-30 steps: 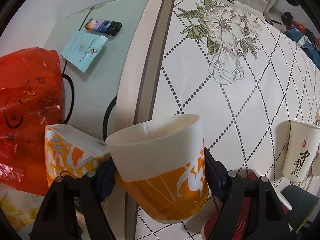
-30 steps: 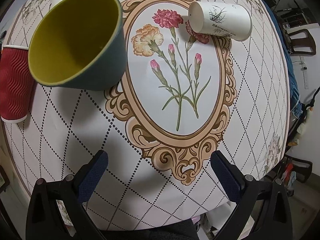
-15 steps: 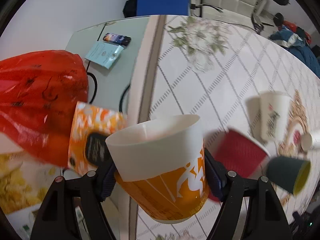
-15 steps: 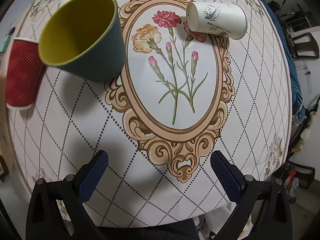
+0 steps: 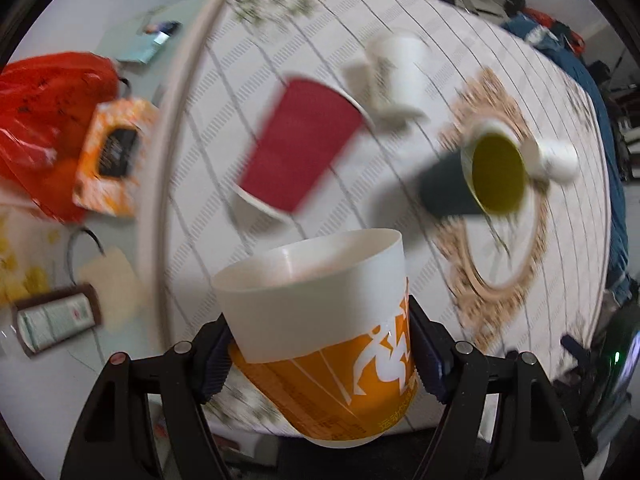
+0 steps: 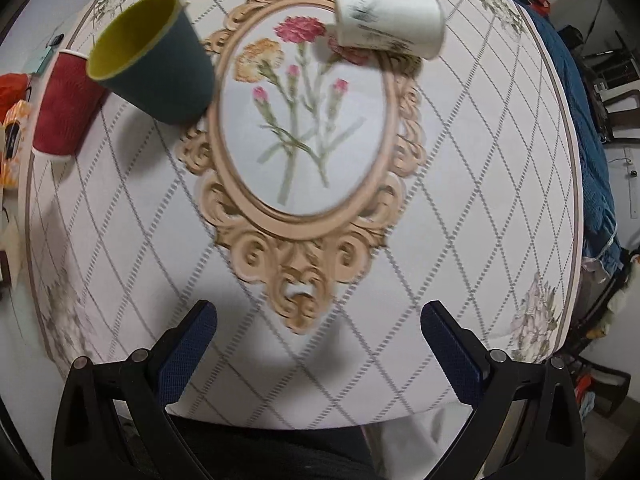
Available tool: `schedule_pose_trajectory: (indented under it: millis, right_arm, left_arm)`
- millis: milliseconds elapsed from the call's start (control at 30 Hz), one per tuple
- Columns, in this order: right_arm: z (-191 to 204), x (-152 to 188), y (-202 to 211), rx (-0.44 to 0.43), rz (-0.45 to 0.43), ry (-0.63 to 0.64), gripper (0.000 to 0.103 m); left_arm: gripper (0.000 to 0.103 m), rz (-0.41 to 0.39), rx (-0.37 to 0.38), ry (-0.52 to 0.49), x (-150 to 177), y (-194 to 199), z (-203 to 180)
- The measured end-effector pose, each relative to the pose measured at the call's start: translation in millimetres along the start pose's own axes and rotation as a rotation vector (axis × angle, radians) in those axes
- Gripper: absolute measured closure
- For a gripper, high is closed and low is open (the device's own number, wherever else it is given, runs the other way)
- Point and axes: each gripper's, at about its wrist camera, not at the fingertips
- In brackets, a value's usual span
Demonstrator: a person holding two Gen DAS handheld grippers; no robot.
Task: Flip cup upside down
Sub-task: 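Carry the held cup with the left tool toward the right tool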
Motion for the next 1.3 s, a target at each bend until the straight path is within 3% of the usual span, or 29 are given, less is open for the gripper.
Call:
schedule_pose_trajectory:
  millis: [233, 533, 867, 1300]
  right_arm:
    - [-44, 20, -19, 0.004, 0.021, 0.015, 0.0]
    - [-101, 39, -48, 0.005, 0.062, -0.014, 0.0]
    - [-146, 50, -71, 0.01, 0.078, -0.068, 0.0]
    - [-140, 49, -66, 0.018, 0.081, -0.081, 0.0]
  left_arm:
    - [0.029, 0.079, -0.01, -0.055, 47, -46, -68]
    - [0.029, 0.109, -0.046, -0.129, 58, -91, -127]
    - [0.029, 0.105, -0.071, -0.162, 60, -106, -144]
    - [0.027, 0.119, -0.091, -0.185, 72, -125, -158]
Point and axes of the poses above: each gripper's, at about its wrist camera, not at the fingertips, and y roughly against the way its jaws point, z to its left, x to its underside, and after that the axes turned 14 degrees about y, right-handed
